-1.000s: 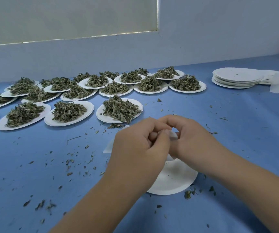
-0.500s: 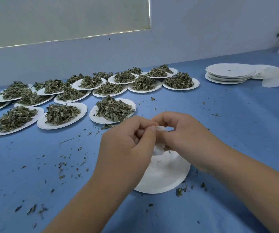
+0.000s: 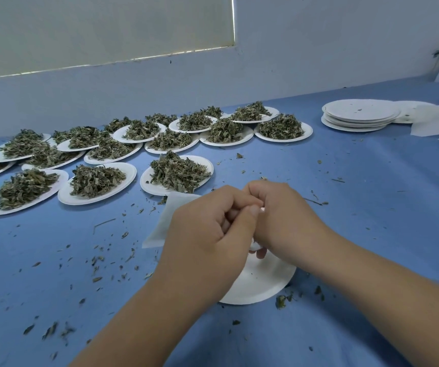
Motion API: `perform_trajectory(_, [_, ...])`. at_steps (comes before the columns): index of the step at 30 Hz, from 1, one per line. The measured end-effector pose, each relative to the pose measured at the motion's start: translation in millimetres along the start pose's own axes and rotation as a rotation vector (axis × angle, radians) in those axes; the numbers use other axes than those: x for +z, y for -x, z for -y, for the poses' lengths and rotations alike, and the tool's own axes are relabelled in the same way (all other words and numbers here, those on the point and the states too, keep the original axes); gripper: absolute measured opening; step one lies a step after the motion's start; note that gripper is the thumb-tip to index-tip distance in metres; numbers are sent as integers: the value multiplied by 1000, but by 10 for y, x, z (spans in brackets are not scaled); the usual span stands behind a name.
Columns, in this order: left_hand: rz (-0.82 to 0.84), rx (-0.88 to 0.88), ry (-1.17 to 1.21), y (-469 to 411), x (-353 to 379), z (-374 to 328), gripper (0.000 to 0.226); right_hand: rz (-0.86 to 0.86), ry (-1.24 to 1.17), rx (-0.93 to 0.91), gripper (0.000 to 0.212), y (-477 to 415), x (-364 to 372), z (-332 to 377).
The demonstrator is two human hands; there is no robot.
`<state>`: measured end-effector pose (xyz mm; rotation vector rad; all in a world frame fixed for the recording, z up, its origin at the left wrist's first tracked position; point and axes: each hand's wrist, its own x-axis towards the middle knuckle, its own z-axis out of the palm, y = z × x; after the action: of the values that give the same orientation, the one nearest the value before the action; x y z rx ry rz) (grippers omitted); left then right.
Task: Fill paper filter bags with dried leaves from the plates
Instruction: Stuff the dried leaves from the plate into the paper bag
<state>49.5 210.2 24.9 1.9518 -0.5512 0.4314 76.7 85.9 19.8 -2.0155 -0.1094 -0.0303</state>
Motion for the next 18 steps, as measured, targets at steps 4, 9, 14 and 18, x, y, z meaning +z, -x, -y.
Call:
perform_trajectory(4, [-52,-20,9,-7,-24,-2,24,193,-368,-9,6,42,-107,-12])
perform_trajectory(9, [-100,-83,57,-34,-63,35,24,277,-461,-75,25,40,-182,-25])
perform_trajectory(14, [-34,-103,137,-8,-12,3,22,134,-289,-101,17,21,-112,-30])
perform_trajectory(18, [18,-37,121,21,28,-31,24,64,-192,-53,20,-3,-62,-43])
